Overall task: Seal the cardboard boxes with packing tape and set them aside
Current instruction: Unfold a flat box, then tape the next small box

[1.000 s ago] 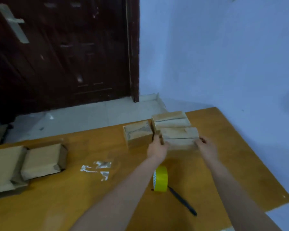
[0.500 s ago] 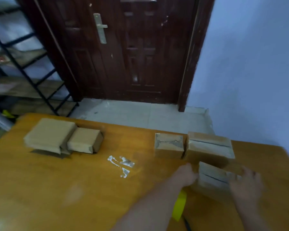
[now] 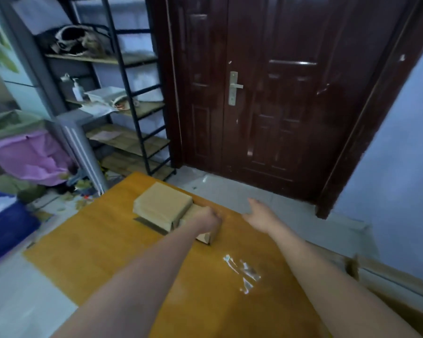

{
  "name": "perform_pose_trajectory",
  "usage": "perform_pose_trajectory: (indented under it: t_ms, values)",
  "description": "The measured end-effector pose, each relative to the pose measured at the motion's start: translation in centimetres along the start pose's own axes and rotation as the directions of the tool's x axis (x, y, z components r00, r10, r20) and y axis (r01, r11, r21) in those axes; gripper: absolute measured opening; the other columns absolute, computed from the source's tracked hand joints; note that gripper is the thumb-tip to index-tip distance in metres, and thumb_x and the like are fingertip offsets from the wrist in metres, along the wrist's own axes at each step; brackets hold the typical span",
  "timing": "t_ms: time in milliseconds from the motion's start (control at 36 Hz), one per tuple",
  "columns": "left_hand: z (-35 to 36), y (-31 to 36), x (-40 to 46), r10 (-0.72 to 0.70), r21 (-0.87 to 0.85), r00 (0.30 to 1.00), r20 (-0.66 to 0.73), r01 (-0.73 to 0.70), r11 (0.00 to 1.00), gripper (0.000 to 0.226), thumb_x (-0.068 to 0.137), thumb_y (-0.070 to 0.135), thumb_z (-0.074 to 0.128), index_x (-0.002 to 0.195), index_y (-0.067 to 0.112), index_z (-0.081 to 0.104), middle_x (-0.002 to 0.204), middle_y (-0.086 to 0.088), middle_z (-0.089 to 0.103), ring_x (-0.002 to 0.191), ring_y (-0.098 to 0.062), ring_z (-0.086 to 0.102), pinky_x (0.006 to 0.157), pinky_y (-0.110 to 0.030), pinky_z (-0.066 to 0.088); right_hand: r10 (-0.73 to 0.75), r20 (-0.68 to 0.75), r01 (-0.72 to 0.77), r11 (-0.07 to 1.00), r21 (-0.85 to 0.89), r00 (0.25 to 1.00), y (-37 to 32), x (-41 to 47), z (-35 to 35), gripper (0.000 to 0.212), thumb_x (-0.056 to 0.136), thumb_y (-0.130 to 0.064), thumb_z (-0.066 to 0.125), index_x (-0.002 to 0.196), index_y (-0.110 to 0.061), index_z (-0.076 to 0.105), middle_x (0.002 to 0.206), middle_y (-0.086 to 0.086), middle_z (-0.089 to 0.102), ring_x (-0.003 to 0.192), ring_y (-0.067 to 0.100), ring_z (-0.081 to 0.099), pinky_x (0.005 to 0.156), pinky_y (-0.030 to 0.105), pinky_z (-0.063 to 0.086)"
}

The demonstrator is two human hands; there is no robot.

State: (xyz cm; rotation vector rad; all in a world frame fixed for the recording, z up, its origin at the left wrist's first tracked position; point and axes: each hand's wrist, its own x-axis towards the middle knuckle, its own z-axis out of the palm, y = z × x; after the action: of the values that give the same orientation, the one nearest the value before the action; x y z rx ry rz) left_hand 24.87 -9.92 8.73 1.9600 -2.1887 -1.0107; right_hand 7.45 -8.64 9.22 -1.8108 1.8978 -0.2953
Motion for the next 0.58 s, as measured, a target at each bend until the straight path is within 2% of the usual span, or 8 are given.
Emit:
perform_pose_trajectory:
  t_ms: [56,194,278,333,500,583]
  values:
    - [-3.2,-3.3,0.8,-0.047,-0.046,0.996,-0.073,0.044,0.998,0.034,0.100,0.027,0.044,0.123,0.004,0.054,0.125,-0.013,0.056,0.113,-0.030,0.053,0.092,-0.036,0.044,0.007,0.039,-0.006,1.000,-0.025,0.999,-2.9,1.8,0.7,0.063,0.095,-0.028,0.049,0.148,-0.006,0.022,0.153,0.015,0.028,0.138,0.030,0.031,0.110,0.034,0.030]
    - [-9.6,-11.4,3.6,-0.109,-0.046,0.984,-0.140,0.103,0.994,0.042,0.100,0.030,0.045,0.133,0.004,0.047,0.132,-0.015,0.051,0.120,-0.031,0.049,0.097,-0.037,0.042,0.070,0.111,-0.064,0.996,-0.058,0.991,-8.0,5.7,3.7,0.062,0.096,-0.026,0.048,0.149,-0.009,0.021,0.155,0.011,0.024,0.138,0.029,0.031,0.110,0.036,0.031]
    - [-11.9,-15.6,6.0,-0.137,-0.051,0.974,-0.178,0.130,0.990,0.047,0.099,0.030,0.048,0.138,0.004,0.043,0.136,-0.017,0.049,0.121,-0.033,0.048,0.093,-0.036,0.042,0.134,0.133,-0.124,0.989,-0.079,0.982,-9.4,7.6,5.5,0.054,0.096,-0.023,0.046,0.145,-0.007,0.029,0.150,0.013,0.032,0.134,0.030,0.036,0.108,0.037,0.035]
    - [-12.9,-17.8,7.6,-0.148,-0.066,0.973,-0.176,0.138,0.988,0.051,0.100,0.029,0.048,0.142,0.003,0.037,0.139,-0.018,0.045,0.123,-0.034,0.047,0.090,-0.036,0.041,0.171,0.138,-0.159,0.983,-0.091,0.976,-9.8,8.5,6.6,0.048,0.095,-0.021,0.044,0.140,-0.007,0.036,0.144,0.015,0.039,0.129,0.030,0.041,0.104,0.038,0.039]
    - [-13.3,-22.1,12.3,-0.182,-0.053,0.978,-0.102,0.177,0.983,0.067,0.098,0.034,0.049,0.151,0.007,0.018,0.150,-0.019,0.032,0.130,-0.038,0.039,0.095,-0.041,0.041,0.288,0.156,-0.280,0.958,-0.068,0.945,-9.2,10.2,10.2,0.050,0.093,-0.010,0.039,0.143,-0.011,0.037,0.142,0.013,0.042,0.122,0.029,0.048,0.099,0.036,0.045]
    - [-12.4,-23.6,14.5,-0.168,-0.033,0.982,-0.088,0.166,0.986,0.074,0.096,0.039,0.052,0.151,0.007,0.014,0.154,-0.017,0.022,0.133,-0.039,0.034,0.102,-0.047,0.040,0.363,0.154,-0.368,0.930,0.002,0.919,-8.2,10.9,12.1,0.057,0.093,-0.016,0.043,0.148,-0.019,0.028,0.151,0.013,0.030,0.132,0.030,0.039,0.106,0.038,0.040]
